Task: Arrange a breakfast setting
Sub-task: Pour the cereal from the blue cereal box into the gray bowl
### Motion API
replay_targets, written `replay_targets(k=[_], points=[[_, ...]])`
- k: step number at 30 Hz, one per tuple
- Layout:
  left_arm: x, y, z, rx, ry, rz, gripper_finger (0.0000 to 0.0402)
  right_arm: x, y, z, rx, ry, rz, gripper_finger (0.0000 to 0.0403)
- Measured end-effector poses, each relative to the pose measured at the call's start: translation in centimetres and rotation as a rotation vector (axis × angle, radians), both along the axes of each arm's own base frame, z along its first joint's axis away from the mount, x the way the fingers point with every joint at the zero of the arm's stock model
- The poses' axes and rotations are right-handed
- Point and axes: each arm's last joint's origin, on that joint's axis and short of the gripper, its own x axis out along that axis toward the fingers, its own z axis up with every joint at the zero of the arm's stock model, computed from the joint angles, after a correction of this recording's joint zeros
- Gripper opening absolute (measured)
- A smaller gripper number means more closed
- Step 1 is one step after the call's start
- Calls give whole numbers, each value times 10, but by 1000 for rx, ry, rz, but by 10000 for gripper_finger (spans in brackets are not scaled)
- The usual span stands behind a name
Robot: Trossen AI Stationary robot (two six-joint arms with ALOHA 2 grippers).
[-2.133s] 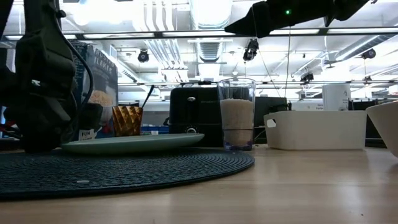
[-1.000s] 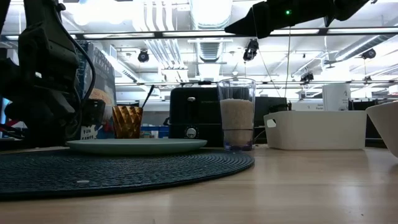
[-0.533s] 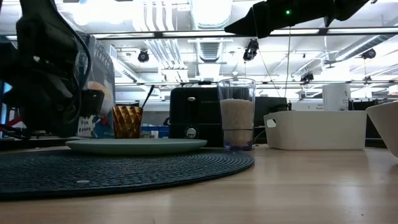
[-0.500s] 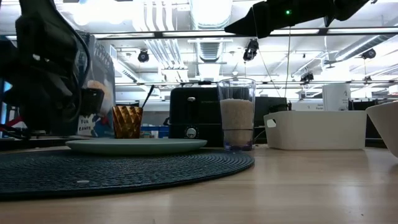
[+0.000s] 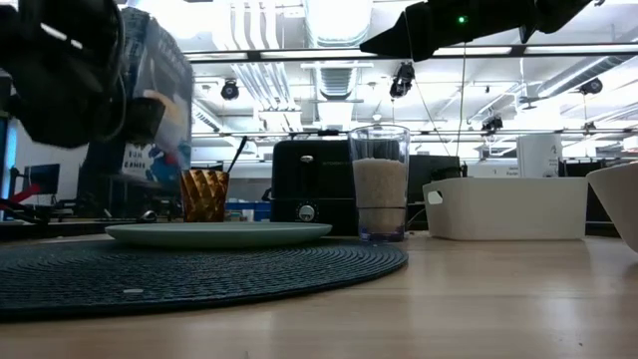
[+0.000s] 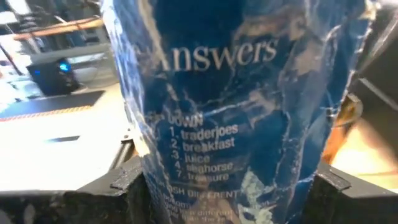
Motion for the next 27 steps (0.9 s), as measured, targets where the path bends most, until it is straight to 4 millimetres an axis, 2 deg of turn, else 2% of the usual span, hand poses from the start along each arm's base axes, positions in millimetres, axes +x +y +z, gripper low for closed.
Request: replay_targets(k=[7,15,27], points=[[1,-6,20,24,-69,-110,247,0,0,0,6,-3,1,9],[11,-12,43,8,-10,-178,247,0,0,0,16,-7,0,9],[6,-11,55,-25,-21,-183,247,0,0,0,21,-8,0,9]])
